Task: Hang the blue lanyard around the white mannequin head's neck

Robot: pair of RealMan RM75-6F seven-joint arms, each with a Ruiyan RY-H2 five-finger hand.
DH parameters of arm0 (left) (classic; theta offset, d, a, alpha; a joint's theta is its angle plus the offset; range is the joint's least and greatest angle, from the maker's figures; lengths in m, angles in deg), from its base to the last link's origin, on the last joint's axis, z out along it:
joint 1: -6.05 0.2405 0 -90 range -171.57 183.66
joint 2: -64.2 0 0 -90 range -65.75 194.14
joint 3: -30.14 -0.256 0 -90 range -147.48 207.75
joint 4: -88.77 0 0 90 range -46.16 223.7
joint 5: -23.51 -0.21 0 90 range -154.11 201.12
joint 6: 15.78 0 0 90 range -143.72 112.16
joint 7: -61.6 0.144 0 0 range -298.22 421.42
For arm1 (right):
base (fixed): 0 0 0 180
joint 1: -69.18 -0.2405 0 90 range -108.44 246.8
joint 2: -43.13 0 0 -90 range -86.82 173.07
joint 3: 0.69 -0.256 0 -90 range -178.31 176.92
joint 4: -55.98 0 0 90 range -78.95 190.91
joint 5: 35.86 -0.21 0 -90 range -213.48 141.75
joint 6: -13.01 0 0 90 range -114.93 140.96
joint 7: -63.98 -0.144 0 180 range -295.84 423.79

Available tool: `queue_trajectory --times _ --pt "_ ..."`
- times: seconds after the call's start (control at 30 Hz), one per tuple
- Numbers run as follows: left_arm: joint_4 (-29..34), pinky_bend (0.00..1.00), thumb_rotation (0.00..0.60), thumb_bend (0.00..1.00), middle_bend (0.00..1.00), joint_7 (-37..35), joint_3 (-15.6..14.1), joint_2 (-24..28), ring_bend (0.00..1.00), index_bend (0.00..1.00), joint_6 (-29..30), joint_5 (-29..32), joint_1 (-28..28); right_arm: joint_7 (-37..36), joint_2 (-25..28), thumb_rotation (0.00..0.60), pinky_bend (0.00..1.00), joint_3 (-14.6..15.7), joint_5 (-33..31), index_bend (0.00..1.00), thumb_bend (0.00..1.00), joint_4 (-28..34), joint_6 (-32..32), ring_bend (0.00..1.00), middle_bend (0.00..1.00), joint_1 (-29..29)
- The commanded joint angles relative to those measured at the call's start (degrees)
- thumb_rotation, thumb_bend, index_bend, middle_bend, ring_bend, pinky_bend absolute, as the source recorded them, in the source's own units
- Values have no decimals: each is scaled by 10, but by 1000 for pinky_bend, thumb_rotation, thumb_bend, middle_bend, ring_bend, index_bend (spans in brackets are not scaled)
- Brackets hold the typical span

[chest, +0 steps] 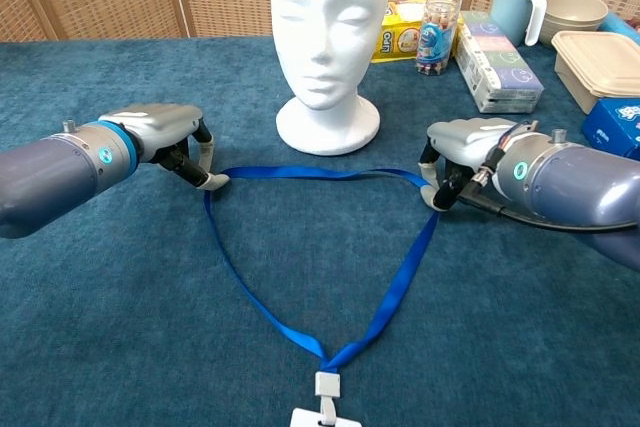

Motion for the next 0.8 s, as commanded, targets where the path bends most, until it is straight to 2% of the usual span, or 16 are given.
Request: queue_trajectory --times 0.03,0.43,0.8 --pt "-2 983 377 326 1000 1 1 -1 1000 574 1 0 -1 -1 0 519 1000 0 0 601 581 0 0 1000 955 0" --pt "-2 990 379 407 1000 5 1 -3 1000 618 5 0 -2 -7 3 524 1000 -1 -3 601 580 4 1 1000 955 2" --pt "-7 991 393 440 1000 5 0 -5 1000 679 6 0 0 -10 5 534 1000 -1 -3 605 580 9 1 1000 957 1"
